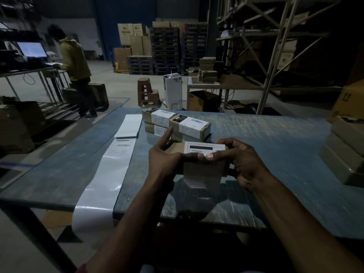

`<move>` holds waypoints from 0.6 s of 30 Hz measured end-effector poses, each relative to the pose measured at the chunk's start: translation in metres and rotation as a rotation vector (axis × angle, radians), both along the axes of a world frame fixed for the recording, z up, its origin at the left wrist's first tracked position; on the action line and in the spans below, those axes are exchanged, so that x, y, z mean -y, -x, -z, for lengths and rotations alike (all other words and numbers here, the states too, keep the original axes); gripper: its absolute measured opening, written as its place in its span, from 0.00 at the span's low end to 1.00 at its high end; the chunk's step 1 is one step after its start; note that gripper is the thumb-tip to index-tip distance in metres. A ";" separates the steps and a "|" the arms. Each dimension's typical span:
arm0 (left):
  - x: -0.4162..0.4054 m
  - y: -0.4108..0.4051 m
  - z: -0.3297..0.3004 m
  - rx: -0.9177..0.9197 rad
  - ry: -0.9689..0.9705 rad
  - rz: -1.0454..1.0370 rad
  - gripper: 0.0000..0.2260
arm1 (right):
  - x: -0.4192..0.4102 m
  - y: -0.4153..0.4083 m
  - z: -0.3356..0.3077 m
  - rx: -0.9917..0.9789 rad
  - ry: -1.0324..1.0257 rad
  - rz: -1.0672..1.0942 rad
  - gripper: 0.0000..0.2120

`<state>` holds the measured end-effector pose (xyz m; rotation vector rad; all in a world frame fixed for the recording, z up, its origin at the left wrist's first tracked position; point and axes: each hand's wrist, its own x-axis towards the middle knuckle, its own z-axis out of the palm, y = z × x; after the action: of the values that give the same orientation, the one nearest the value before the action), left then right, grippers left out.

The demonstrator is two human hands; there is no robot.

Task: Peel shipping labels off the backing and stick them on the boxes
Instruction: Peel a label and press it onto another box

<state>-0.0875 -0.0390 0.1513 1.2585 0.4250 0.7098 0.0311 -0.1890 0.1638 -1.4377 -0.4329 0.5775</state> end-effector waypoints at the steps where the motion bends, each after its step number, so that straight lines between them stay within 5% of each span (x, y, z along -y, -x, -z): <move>1: 0.000 0.000 0.000 0.000 -0.001 -0.001 0.49 | 0.000 0.000 0.001 -0.014 -0.006 -0.005 0.20; 9: 0.005 0.002 0.004 -0.004 0.077 0.031 0.44 | -0.010 0.000 0.000 -0.100 -0.106 -0.007 0.32; 18: 0.009 -0.010 0.019 -0.071 0.164 -0.168 0.32 | -0.019 0.000 0.016 -0.080 -0.105 0.131 0.16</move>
<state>-0.0771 -0.0484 0.1322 1.1041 0.6404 0.7583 0.0309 -0.1699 0.1479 -1.3271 -0.2995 0.4976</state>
